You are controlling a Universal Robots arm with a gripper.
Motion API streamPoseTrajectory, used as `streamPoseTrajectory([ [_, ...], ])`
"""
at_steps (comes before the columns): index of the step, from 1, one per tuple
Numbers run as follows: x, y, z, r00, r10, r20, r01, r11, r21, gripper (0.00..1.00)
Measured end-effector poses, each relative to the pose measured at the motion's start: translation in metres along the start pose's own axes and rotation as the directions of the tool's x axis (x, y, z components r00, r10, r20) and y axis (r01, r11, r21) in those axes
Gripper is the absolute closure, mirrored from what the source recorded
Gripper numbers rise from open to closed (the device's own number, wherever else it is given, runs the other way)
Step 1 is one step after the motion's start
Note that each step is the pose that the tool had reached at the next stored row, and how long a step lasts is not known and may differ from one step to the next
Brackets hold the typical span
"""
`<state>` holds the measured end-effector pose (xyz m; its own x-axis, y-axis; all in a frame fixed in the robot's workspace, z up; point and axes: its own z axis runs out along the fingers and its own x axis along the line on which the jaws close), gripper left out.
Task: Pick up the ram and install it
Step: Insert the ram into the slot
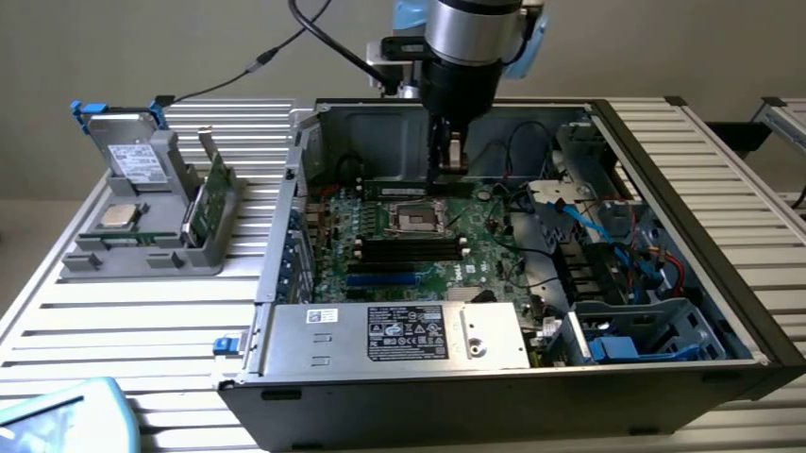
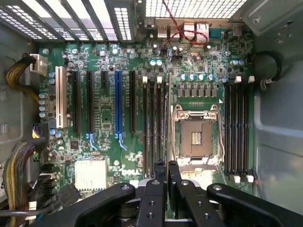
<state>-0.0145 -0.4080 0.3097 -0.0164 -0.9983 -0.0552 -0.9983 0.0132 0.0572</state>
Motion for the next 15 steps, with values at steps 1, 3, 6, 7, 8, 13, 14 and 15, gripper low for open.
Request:
streamPoseTrajectory([
  [1,0.000,-0.0001,0.0019,1.0000,0.000,0.0000,0.000,1.0000,0.0000,0.86],
  [3,0.000,-0.0003,0.0055,1.0000,0.000,0.0000,0.000,1.0000,0.0000,0.86],
  [6,0.001,-0.0006,0.0109,1.0000,0.000,-0.0002,0.000,1.0000,0.0000,0.86],
  [7,0.001,-0.0007,0.0127,1.0000,0.000,-0.0001,0.000,1.0000,0.0000,0.86],
  [8,0.001,-0.0008,0.0145,1.0000,0.000,-0.0001,0.000,1.0000,0.0000,0.86],
  [13,0.001,-0.0014,0.0236,1.0000,0.000,-0.0014,0.000,1.0000,0.0001,0.86],
  [14,0.001,-0.0015,0.0254,1.0000,-0.001,-0.0020,0.001,1.0000,0.0000,0.86],
  [15,0.002,-0.0015,0.0271,1.0000,-0.001,-0.0032,0.001,1.0000,-0.0001,0.86],
])
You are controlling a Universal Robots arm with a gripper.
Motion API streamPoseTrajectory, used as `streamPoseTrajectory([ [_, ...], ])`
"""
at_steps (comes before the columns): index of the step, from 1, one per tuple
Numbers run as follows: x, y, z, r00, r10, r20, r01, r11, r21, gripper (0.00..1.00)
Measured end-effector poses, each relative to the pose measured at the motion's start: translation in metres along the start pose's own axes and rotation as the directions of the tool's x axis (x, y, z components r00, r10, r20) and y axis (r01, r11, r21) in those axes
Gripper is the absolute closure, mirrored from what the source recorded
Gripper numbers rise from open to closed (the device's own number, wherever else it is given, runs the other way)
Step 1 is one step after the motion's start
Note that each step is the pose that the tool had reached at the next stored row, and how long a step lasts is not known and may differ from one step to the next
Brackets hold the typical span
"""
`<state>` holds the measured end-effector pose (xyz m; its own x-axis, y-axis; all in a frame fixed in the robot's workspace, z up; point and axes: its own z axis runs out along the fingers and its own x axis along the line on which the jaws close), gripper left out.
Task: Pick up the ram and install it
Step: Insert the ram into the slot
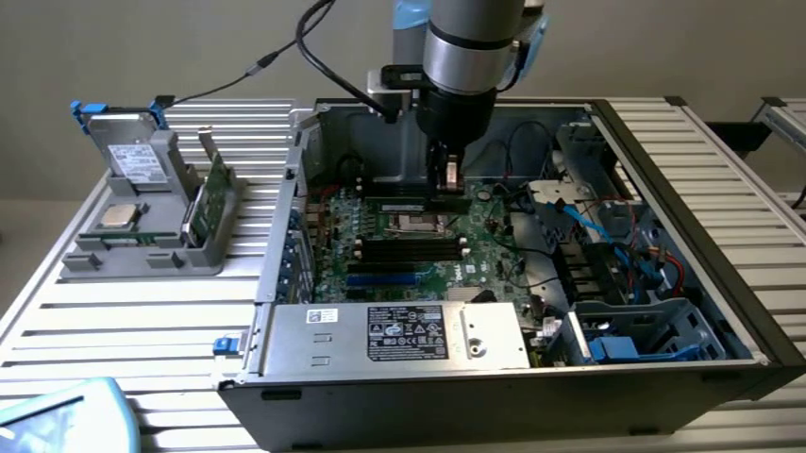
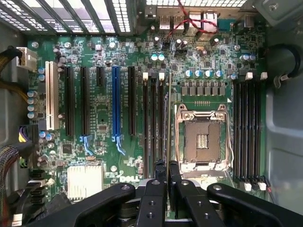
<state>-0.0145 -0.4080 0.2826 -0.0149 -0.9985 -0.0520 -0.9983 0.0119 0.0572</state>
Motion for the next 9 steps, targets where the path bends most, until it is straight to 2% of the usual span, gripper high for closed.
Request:
streamPoseTrajectory([
  [3,0.0002,-0.0002,0.0037,1.0000,-0.005,-0.0064,0.005,1.0000,-0.0001,0.86],
  [5,0.0002,-0.0002,0.0049,0.9998,-0.010,-0.0169,0.010,1.0000,-0.0005,0.86],
  [7,0.0003,-0.0003,0.0062,0.9994,-0.016,-0.0303,0.016,0.9999,-0.0007,0.86],
  [9,0.0004,-0.0003,0.0077,0.9990,-0.020,-0.0403,0.020,0.9998,-0.0009,0.86],
])
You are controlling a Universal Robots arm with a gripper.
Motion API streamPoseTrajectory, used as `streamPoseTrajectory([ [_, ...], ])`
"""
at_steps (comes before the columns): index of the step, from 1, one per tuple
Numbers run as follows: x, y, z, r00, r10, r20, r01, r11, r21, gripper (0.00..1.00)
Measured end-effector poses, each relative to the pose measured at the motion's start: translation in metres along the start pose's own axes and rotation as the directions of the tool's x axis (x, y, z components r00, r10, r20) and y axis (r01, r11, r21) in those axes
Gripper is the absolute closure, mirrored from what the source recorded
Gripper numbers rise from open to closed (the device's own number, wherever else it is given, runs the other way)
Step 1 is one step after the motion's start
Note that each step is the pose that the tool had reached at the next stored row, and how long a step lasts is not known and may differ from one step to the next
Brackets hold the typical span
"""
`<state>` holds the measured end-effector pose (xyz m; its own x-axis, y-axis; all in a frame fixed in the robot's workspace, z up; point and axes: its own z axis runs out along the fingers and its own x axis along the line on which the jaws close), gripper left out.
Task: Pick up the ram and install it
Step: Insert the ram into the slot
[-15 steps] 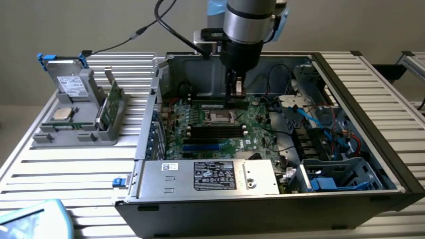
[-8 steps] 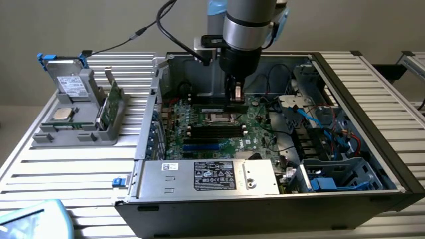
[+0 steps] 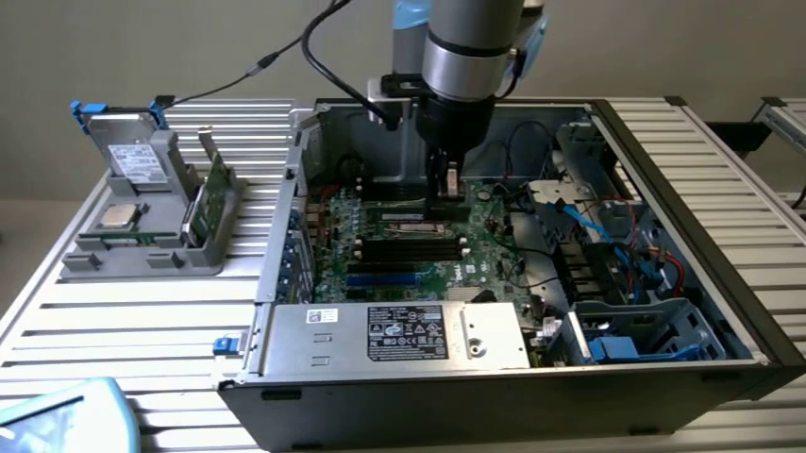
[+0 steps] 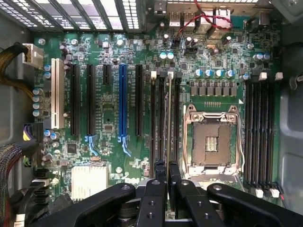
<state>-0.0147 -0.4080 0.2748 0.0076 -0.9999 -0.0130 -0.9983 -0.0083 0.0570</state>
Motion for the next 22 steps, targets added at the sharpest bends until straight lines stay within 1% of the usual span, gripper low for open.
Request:
streamPoseTrajectory([
  [1,0.000,0.0000,0.0013,1.0000,-0.002,-0.0024,0.002,1.0000,-0.0001,0.86],
  [10,0.000,0.0035,0.0179,1.0000,-0.002,-0.0027,0.002,1.0000,-0.0001,0.86],
  [12,0.000,0.0039,0.0214,1.0000,-0.002,-0.0036,0.002,1.0000,-0.0001,0.86],
  [14,0.000,0.0038,0.0236,1.0000,-0.003,-0.0078,0.003,1.0000,-0.0006,0.86],
  [16,0.000,0.0038,0.0241,0.9999,-0.002,-0.0139,0.002,1.0000,-0.0009,0.86],
  [20,0.000,0.0038,0.0247,0.9999,-0.002,-0.0155,0.002,1.0000,-0.0007,0.86],
  [22,0.000,0.0037,0.0264,0.9998,-0.003,-0.0198,0.003,1.0000,-0.0009,0.86],
])
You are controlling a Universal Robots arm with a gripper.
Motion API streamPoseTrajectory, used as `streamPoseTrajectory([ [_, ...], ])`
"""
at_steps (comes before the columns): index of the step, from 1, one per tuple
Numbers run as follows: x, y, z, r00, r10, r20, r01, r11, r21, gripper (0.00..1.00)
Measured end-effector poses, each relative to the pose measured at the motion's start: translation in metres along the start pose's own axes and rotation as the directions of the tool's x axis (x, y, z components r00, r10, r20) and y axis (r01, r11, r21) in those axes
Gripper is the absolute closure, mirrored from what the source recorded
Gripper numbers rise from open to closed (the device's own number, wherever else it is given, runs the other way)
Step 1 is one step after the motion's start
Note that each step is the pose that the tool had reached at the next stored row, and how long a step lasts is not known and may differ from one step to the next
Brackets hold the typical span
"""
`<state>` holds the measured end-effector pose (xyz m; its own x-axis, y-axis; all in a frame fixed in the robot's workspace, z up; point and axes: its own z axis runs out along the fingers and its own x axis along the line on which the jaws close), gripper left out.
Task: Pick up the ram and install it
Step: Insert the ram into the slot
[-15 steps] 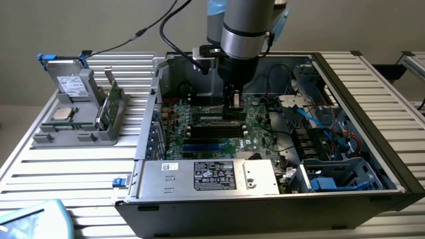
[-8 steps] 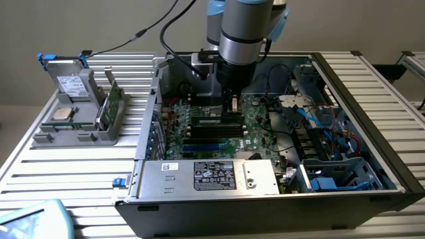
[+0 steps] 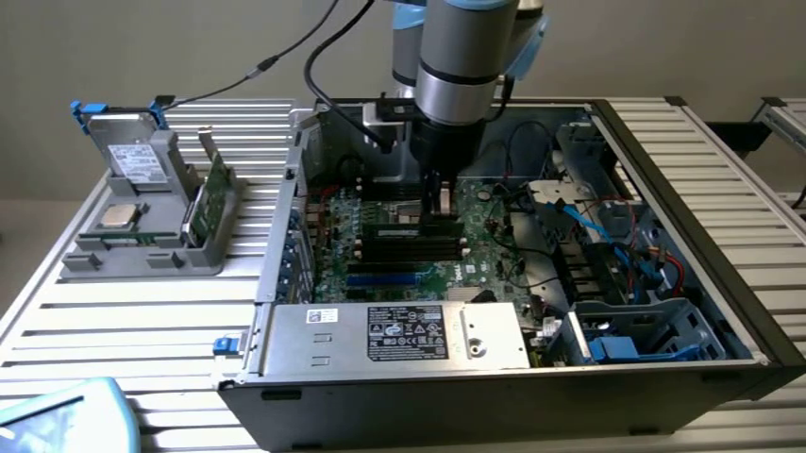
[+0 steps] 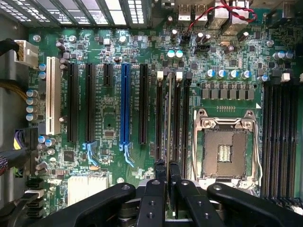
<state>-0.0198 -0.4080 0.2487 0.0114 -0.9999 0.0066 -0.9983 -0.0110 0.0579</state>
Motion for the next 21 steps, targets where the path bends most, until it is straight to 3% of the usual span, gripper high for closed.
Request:
streamPoseTrajectory([
  [6,0.000,-0.0005,0.0078,0.9999,0.000,-0.0161,0.000,1.0000,-0.0002,0.86],
  [9,0.000,-0.0006,0.0093,0.9996,0.000,-0.0285,0.000,1.0000,-0.0006,0.86],
  [12,0.000,-0.0006,0.0096,0.9995,0.000,-0.0311,0.000,1.0000,-0.0005,0.86],
  [16,-0.001,-0.0007,0.0120,0.9992,0.000,-0.0390,0.000,1.0000,-0.0007,0.86],
  [21,-0.001,-0.0008,0.0127,0.9992,-0.002,-0.0396,0.002,1.0000,-0.0006,0.86],
])
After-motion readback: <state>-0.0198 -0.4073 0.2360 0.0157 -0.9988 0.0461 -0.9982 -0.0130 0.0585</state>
